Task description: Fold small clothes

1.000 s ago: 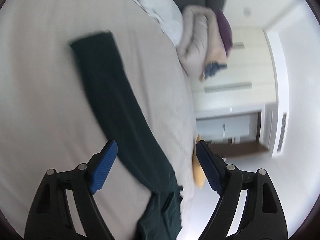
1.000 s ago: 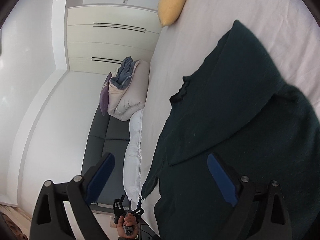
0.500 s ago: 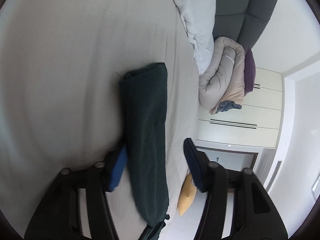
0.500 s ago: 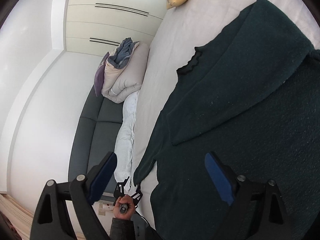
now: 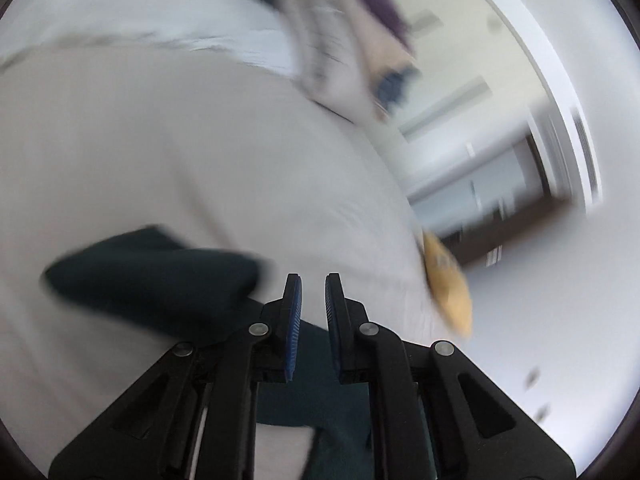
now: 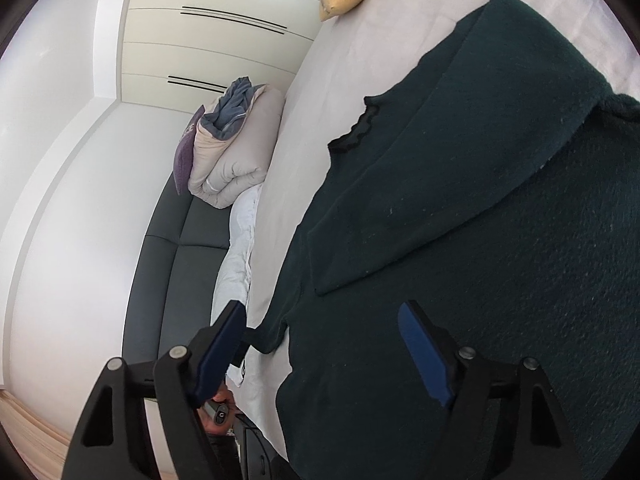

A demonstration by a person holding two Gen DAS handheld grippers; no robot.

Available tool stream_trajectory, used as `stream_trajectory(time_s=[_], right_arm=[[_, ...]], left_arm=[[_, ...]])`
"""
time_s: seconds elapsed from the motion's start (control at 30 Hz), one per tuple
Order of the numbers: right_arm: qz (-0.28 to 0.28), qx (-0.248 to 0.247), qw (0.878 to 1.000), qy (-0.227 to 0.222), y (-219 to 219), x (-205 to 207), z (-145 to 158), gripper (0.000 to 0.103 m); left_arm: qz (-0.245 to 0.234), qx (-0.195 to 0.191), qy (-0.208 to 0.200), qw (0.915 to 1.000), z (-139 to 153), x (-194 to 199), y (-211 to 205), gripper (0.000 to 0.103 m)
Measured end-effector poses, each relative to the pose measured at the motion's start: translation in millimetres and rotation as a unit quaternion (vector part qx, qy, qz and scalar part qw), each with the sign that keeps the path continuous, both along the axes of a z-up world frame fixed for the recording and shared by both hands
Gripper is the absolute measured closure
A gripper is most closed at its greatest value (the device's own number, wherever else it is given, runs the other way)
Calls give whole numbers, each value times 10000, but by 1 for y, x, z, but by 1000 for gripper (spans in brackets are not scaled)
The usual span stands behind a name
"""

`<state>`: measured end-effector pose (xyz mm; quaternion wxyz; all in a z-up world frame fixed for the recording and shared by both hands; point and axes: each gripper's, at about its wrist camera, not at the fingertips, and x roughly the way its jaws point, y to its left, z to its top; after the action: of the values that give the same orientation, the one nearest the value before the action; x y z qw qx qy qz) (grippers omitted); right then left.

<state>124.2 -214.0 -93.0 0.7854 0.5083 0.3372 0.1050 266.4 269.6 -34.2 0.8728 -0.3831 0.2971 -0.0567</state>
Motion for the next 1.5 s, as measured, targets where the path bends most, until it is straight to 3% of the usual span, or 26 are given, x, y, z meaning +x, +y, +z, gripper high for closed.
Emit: stream_trajectory(time_s=[0.03,0.07,0.13,0.17,0.2,0.27,0.3,0.37,0.4,0.43,0.47,0.53,0.57,0.6,0.63,0.7,0.8,0.93,1.07,1.3,1.5], right_arm=[[-8,-5,10000,4,-2,2,0,22],[-16,-5,10000,2,-4,4,0,22],[-11,-9,10000,-2,-7,10,1,22],[-4,-31,10000,-8,-8,15,2,22],[11,-55,10000,-2,-9,21,3,22],[123,-136,9998,44,-8,35,6,22],[185,-172,9997,63,-8,41,7,22],[346,-210,9991,113,-5,54,7,22],[377,-238,9989,166,-5,61,6,22],[385,-260,9987,203,-5,66,5,22],[396,-262,9986,224,-4,70,4,22],[463,-250,9985,171,0,76,4,22],[525,-289,9981,122,3,78,5,22],[594,-341,9976,90,7,79,6,22],[653,-372,9971,89,11,79,5,22],[697,-327,9970,124,15,80,0,22],[785,-397,9958,253,27,86,-3,22],[1304,-288,9909,185,65,110,5,19],[2313,-416,9718,212,146,165,9,18],[3356,-448,9399,448,291,246,-12,26],[3526,-916,9257,1015,356,272,-54,29]], left_arm=[[-334,417,-101,9985,12,5,-31,92],[-780,1021,-224,9915,24,10,-76,92],[-1478,2032,-351,9673,30,8,-152,92],[-1753,2545,-409,9502,25,3,-187,92],[-2092,3235,-471,9216,12,-3,-231,92],[-2407,4022,-534,8817,-12,-19,-278,92],[-2558,4385,-578,8596,-30,-33,-300,92],[-2727,4705,-570,8372,-53,-49,-318,92],[-2768,4789,-538,8314,-61,-51,-321,94],[-2776,4802,-492,8306,-66,-53,-319,95],[-2718,4703,-405,8386,-69,-53,-310,95],[-2235,4134,-239,8824,-65,-53,-267,95],[-1927,3458,-164,9181,-56,-48,-232,95],[-1670,2730,-61,9474,-49,-43,-196,95],[-1409,2089,33,9677,-48,-40,-165,94],[-675,639,183,9955,-53,-44,-91,94],[213,-280,239,9991,-63,-48,-13,94],[604,-670,366,9952,-81,-57,44,93],[1019,-1343,360,9850,-106,-76,83,93],[1103,-1681,389,9788,-143,-84,136,93],[947,-1651,372,9810,-159,-49,142,93]])
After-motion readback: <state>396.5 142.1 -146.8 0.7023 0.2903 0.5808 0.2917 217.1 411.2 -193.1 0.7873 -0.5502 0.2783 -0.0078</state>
